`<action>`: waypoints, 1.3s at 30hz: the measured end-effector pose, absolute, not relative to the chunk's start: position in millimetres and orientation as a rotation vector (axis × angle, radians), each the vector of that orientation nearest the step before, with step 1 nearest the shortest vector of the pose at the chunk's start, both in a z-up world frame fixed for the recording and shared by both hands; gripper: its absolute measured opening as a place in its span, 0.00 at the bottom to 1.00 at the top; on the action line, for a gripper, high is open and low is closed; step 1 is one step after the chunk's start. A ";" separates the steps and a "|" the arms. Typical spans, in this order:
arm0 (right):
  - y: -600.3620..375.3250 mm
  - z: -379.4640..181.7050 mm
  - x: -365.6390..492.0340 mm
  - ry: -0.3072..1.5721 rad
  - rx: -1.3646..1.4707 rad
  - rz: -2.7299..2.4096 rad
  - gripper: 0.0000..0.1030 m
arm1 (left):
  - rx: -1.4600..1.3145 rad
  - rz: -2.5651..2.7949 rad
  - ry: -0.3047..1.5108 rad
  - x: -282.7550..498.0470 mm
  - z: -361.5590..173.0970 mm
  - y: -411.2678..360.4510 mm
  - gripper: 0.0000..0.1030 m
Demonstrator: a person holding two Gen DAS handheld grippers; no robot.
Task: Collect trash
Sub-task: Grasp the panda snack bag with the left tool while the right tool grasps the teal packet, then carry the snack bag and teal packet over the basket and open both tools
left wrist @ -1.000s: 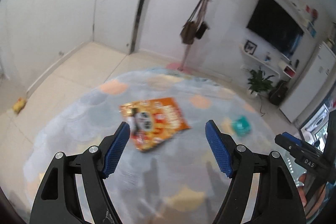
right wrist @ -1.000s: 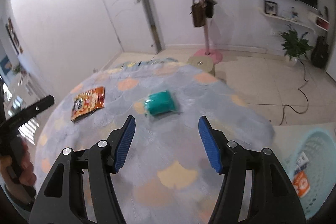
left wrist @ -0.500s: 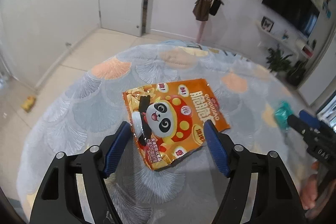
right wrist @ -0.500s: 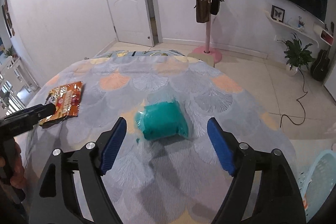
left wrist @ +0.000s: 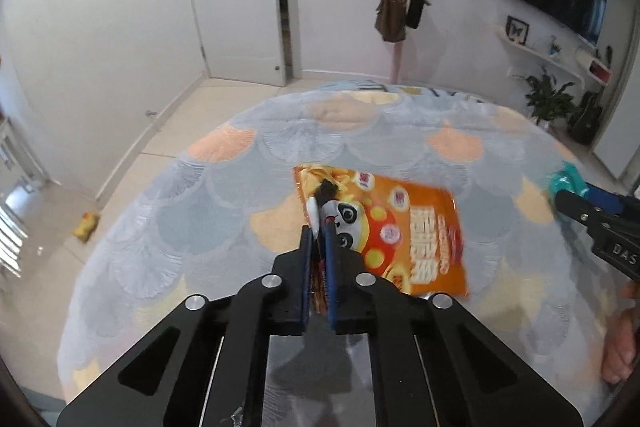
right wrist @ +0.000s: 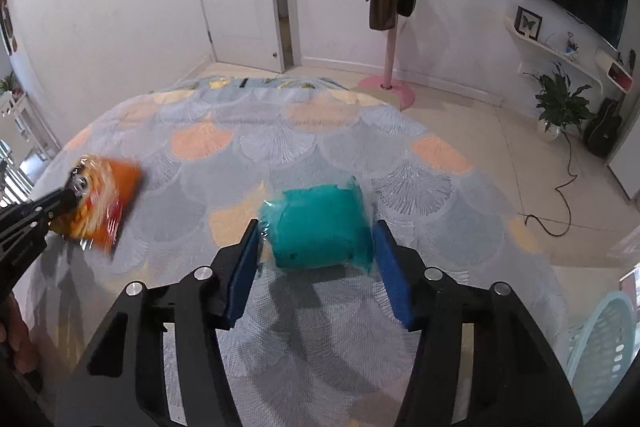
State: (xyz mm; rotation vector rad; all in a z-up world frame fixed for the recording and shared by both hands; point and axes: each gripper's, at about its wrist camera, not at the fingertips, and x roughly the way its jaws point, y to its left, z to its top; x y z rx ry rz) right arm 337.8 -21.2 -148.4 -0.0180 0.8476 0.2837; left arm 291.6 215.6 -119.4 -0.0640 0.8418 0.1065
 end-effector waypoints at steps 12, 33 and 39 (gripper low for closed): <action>-55.7 -129.9 309.2 0.806 0.150 0.372 0.48 | -0.216 -0.091 0.746 256.3 -77.8 191.6 0.00; -262.0 -42.7 159.2 0.548 0.290 0.067 0.48 | -0.052 -0.454 0.459 171.8 23.8 -26.3 0.01; -345.6 -50.3 124.9 0.538 0.347 -0.121 0.48 | -0.021 -0.579 0.478 178.5 20.1 -112.4 0.01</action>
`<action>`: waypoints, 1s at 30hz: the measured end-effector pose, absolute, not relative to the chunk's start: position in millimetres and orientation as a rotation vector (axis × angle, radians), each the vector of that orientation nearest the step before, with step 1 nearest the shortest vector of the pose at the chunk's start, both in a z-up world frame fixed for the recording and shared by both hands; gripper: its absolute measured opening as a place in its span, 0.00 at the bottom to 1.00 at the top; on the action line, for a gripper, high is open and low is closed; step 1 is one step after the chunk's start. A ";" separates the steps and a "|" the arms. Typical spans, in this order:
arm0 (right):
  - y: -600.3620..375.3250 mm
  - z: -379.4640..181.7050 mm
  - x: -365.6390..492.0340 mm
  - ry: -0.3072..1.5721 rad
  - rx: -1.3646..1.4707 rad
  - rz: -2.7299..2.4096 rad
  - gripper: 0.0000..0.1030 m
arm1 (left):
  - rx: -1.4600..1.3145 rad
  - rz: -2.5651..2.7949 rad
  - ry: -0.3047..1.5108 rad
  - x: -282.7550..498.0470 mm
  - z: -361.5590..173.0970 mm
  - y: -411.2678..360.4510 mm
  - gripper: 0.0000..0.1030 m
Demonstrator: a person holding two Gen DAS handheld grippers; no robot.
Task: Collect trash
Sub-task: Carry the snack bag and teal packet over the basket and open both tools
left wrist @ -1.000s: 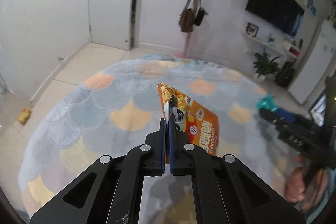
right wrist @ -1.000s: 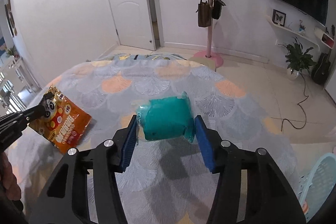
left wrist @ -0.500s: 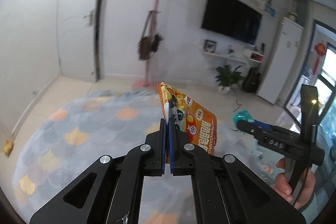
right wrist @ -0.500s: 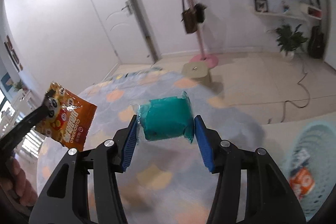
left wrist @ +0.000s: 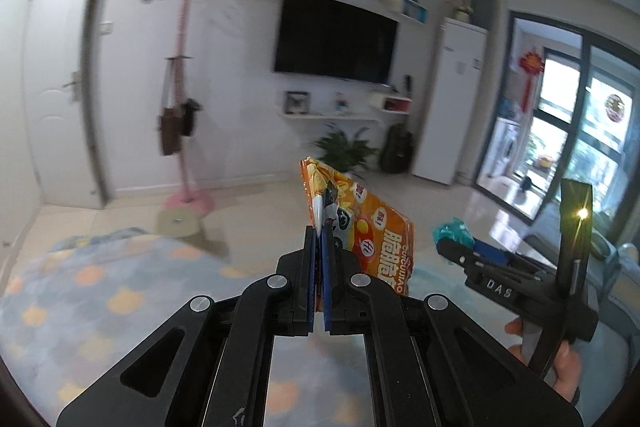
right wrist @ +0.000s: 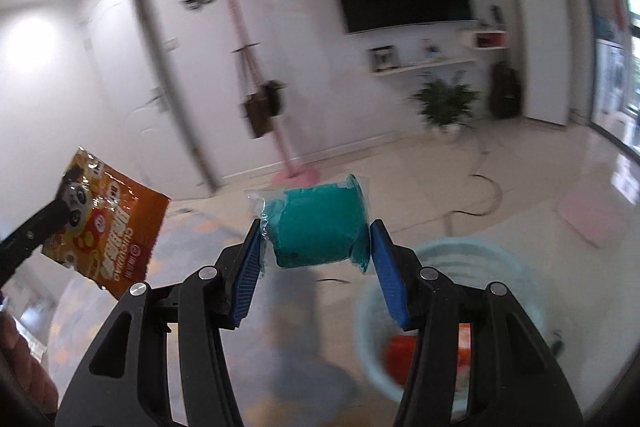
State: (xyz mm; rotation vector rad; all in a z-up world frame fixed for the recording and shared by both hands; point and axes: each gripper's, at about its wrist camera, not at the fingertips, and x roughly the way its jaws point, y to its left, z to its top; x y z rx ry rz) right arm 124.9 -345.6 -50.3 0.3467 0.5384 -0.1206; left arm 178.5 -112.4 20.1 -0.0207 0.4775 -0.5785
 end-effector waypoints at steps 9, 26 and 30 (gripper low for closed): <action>-442.1 -120.2 105.1 0.684 0.510 -0.315 0.49 | 0.008 -0.696 0.628 205.3 -50.7 -212.7 0.01; -469.2 -191.2 126.7 0.855 0.587 -0.349 0.61 | 0.031 -0.692 0.799 238.8 -126.6 -235.9 0.33; -464.9 -185.4 122.3 0.840 0.579 -0.331 0.61 | 0.025 -0.694 0.776 231.7 -116.5 -225.8 0.39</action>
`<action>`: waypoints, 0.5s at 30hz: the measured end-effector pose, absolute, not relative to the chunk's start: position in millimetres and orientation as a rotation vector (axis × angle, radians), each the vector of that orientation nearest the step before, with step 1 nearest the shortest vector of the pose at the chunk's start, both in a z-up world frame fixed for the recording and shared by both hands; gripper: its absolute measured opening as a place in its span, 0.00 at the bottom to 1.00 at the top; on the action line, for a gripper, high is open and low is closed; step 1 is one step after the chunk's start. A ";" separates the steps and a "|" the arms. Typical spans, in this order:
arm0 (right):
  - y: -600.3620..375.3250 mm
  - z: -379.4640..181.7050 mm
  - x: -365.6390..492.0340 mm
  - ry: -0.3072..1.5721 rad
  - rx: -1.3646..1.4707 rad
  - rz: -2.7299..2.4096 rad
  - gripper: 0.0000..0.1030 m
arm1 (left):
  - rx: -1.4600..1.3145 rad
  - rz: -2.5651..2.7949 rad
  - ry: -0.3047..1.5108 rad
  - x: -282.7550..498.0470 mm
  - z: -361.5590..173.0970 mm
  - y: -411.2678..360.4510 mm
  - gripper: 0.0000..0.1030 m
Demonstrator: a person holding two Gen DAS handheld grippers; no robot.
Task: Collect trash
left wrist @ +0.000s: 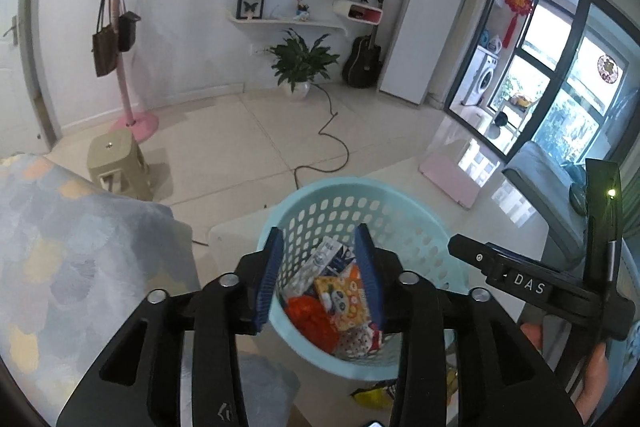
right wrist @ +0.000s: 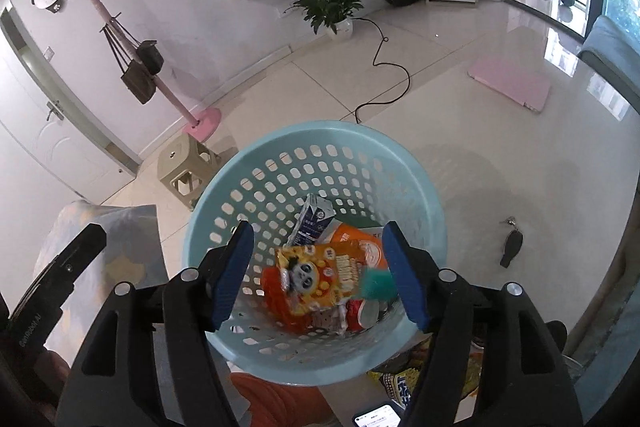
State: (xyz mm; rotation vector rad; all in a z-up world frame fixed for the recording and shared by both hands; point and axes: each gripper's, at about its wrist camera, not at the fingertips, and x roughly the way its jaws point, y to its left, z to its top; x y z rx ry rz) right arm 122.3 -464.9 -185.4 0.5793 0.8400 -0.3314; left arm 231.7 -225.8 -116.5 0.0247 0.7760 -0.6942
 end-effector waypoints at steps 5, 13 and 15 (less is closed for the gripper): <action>-445.9 -155.6 103.7 0.743 0.518 -0.322 0.62 | -0.010 -0.715 0.726 215.4 -94.8 -200.2 0.46; -374.9 -95.5 75.3 0.573 0.355 -0.263 0.63 | -0.015 -0.629 0.548 155.1 -48.4 -139.4 0.70; -354.4 -85.5 71.3 0.548 0.310 -0.256 0.63 | -0.022 -0.600 0.507 138.9 -43.4 -121.7 0.71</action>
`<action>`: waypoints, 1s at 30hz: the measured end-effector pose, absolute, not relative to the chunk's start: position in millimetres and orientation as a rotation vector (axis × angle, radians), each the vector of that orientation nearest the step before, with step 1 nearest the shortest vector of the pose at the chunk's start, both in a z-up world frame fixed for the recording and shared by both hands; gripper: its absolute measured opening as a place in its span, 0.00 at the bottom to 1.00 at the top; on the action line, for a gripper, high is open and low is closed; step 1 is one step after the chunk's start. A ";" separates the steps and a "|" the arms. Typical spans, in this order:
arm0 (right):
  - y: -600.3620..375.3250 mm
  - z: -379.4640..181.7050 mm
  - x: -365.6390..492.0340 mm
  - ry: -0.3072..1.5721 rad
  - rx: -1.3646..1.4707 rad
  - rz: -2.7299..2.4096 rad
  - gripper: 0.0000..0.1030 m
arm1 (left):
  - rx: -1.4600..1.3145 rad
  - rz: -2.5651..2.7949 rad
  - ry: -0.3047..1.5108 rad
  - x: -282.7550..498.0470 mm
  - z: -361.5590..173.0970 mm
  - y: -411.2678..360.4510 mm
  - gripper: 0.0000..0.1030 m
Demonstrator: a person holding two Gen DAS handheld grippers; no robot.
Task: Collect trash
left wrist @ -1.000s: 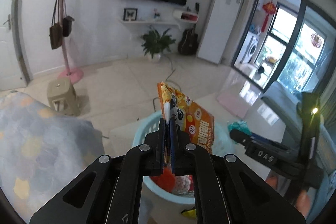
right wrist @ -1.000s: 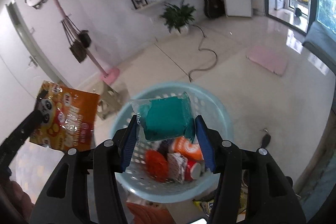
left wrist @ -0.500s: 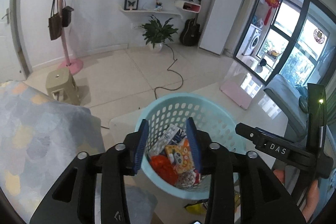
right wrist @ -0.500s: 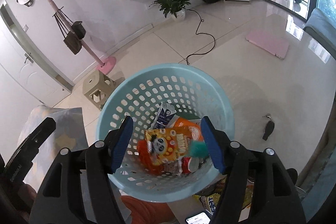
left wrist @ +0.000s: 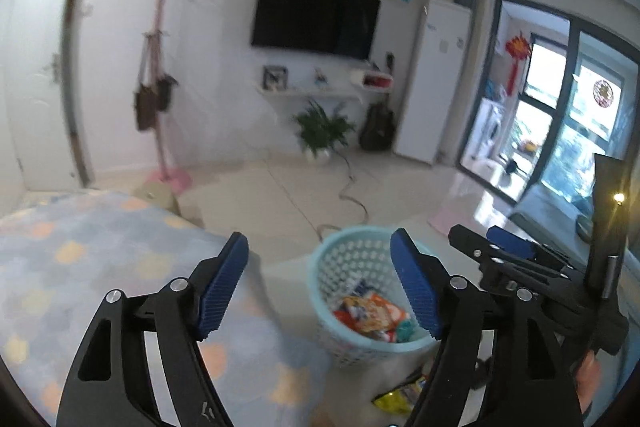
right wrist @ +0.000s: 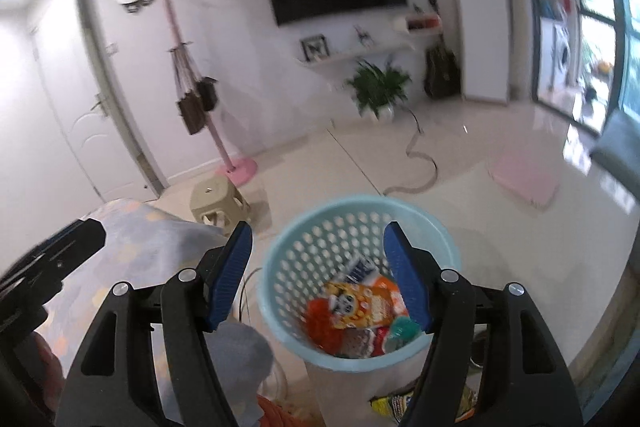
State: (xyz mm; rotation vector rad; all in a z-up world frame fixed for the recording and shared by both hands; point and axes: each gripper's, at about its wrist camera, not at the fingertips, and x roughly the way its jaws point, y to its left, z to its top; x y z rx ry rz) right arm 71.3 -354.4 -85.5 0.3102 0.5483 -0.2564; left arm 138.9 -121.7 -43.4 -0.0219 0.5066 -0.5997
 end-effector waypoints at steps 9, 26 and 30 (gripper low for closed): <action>-275.3 -61.3 49.7 0.461 0.132 -0.309 0.63 | -0.015 -0.352 0.428 90.4 -38.6 -57.0 0.84; -242.5 -65.4 46.3 0.457 0.076 -0.310 0.63 | -0.048 -0.252 0.459 77.8 -54.5 -26.5 0.85; -239.0 -67.6 48.6 0.459 0.073 -0.305 0.63 | -0.054 -0.251 0.465 79.4 -55.9 -25.5 0.85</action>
